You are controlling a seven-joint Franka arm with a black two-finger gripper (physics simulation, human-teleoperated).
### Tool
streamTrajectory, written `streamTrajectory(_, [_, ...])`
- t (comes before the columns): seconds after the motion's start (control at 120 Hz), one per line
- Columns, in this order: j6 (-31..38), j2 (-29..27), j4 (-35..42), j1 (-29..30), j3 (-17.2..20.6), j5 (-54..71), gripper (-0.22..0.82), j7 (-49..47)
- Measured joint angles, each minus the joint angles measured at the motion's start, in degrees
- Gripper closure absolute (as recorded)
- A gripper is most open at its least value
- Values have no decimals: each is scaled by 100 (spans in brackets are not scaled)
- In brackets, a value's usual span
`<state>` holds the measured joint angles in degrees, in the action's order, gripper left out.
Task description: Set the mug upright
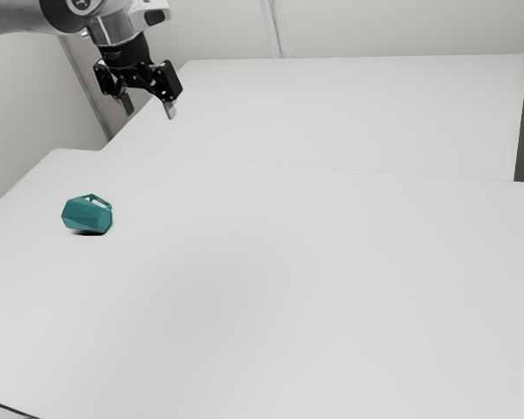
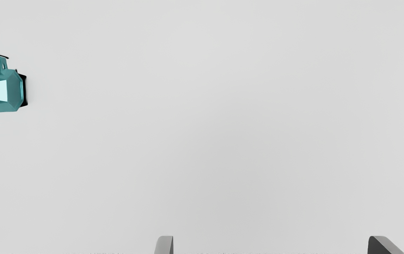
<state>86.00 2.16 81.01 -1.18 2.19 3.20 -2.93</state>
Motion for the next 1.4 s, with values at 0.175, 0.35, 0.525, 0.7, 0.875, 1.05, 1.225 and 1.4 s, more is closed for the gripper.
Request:
streamTrajectory(0.175, [-38,-8,12,-75,5,10,0,8])
streamTrajectory(0.35, [-29,-6,86,-107,6,26,0,9])
streamTrajectory(0.525, [84,8,463,-49,10,2,0,-47])
streamTrajectory(0.7, [354,-74,1123,290,11,-437,0,154])
streamTrajectory(0.875, [810,-41,1417,921,4,-915,0,1114])
streamTrajectory(1.05, [1110,237,1451,1839,1,-1190,0,2259])
streamTrajectory(1.225, [1302,604,1379,2544,8,-1422,0,3432])
streamTrajectory(1.4, [1370,1384,810,3099,9,-1691,0,4416])
